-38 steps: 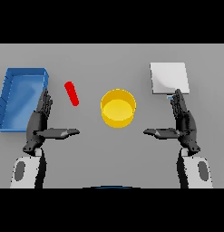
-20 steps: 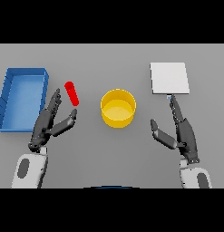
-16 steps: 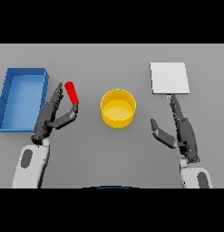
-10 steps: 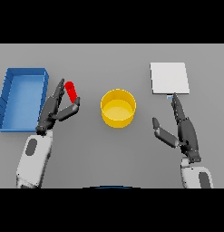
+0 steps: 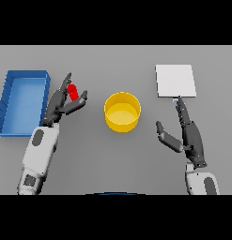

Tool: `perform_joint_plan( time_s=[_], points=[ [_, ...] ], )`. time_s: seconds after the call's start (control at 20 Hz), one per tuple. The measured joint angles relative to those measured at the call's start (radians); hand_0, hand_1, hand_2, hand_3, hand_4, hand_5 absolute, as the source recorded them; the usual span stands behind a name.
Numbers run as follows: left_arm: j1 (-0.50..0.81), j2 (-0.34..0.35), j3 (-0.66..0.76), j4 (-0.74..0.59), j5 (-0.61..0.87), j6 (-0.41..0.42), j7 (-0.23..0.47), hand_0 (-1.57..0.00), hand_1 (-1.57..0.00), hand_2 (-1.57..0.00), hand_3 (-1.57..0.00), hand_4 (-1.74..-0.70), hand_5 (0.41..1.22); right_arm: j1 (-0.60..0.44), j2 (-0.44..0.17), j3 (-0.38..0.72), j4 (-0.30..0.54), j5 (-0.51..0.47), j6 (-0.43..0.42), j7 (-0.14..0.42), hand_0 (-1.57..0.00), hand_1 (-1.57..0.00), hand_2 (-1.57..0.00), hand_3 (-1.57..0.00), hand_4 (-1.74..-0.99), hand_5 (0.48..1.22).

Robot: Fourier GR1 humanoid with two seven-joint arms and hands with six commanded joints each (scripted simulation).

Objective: Pick up the red beaker and tilt it to pour out 1 green nut into yellow bowl. Pick up the yellow bowl and place it on the metallic measuring scale.

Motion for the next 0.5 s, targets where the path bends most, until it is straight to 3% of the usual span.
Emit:
perform_joint_plan(
  time_s=[0.15,0.3,0.35,0.4,0.5],
  points=[
    [-0.045,0.001,0.011,0.052,0.003,-0.008,-0.007,0.00,0.00,0.00,0.00,-1.33,0.715,0.009,-0.006,-0.004,0.000,0.002,0.000,-0.005,0.00,0.00,0.00,0.00,-1.311,0.682],
    [-0.073,-0.008,0.020,0.108,0.004,-0.007,-0.068,0.00,0.00,-0.03,0.00,-1.39,0.752,0.008,-0.009,-0.005,-0.015,-0.002,0.001,0.014,0.00,0.00,0.00,0.00,-1.295,0.683],
    [-0.076,-0.012,0.028,0.117,0.009,0.000,-0.074,-0.08,-0.08,-0.12,-0.08,-1.42,0.770,0.004,-0.012,-0.009,0.000,0.003,-0.004,0.015,0.00,0.00,0.00,0.00,-1.291,0.684],
    [-0.095,-0.017,0.039,0.130,0.016,0.009,-0.070,-0.25,-0.28,-0.31,-0.22,-1.44,0.795,-0.005,-0.017,-0.013,-0.003,0.003,-0.005,0.014,0.00,0.00,0.00,0.00,-1.289,0.684],
    [-0.111,-0.029,0.059,0.153,0.029,0.029,-0.068,-0.68,-0.70,-0.71,-0.71,-1.44,0.949,-0.007,-0.014,-0.010,-0.006,0.005,-0.006,0.006,0.00,0.00,0.00,0.00,-1.285,0.683]
  ],
)
